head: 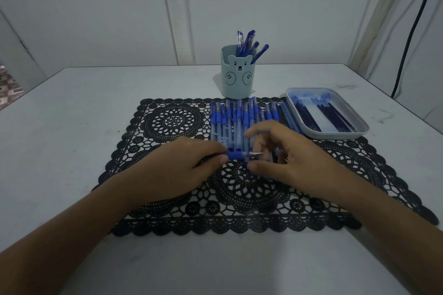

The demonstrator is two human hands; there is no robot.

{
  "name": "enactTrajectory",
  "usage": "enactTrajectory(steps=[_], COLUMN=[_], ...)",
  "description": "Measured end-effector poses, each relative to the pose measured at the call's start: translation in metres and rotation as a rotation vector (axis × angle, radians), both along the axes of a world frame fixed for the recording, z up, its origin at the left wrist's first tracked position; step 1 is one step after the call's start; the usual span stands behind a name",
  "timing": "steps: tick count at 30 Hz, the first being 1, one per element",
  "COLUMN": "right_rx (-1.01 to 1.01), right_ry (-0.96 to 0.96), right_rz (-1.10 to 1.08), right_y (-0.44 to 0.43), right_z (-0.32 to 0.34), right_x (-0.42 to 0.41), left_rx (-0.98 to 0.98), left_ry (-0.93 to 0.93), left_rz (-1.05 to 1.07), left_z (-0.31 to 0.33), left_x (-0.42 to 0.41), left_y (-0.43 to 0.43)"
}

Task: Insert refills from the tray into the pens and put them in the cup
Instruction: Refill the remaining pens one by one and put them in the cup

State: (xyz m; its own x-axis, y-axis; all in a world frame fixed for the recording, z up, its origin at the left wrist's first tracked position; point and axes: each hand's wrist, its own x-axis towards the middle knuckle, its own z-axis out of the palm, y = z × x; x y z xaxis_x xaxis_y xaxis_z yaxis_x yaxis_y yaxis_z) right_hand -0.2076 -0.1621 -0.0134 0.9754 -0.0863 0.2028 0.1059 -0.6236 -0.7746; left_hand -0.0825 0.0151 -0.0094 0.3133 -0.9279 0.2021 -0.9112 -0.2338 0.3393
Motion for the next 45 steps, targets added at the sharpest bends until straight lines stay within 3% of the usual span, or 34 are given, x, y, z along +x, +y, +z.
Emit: enactTrajectory(steps=[14, 20, 28, 33, 38, 45], right_rx=[0.185, 0.031, -0.051, -0.102, -0.060, 0.146], right_ry=[-0.124, -0.037, -0.067, -0.048, -0.070, -0.148], right_rz=[-0.161, -0.122, -0.066, -0.041, -0.028, -0.086], right_y=[-0.019, -0.017, -0.005, 0.002, 0.008, 0.016], right_z=[0.003, 0.005, 0.003, 0.001, 0.003, -0.004], right_x=[0.003, 0.001, 0.001, 0.000, -0.001, 0.000], left_rx=[-0.017, 0.037, 0.018, 0.043, -0.059, -0.071], left_ry=[0.146, 0.099, 0.142, -0.037, -0.053, -0.072], left_rz=[0.119, 0.087, -0.006, -0.040, -0.006, 0.028], left_z=[0.006, 0.002, -0.004, -0.003, -0.003, -0.001], left_x=[0.007, 0.010, 0.007, -0.001, -0.005, -0.010], left_y=[0.004, 0.004, 0.002, 0.002, 0.001, 0.000])
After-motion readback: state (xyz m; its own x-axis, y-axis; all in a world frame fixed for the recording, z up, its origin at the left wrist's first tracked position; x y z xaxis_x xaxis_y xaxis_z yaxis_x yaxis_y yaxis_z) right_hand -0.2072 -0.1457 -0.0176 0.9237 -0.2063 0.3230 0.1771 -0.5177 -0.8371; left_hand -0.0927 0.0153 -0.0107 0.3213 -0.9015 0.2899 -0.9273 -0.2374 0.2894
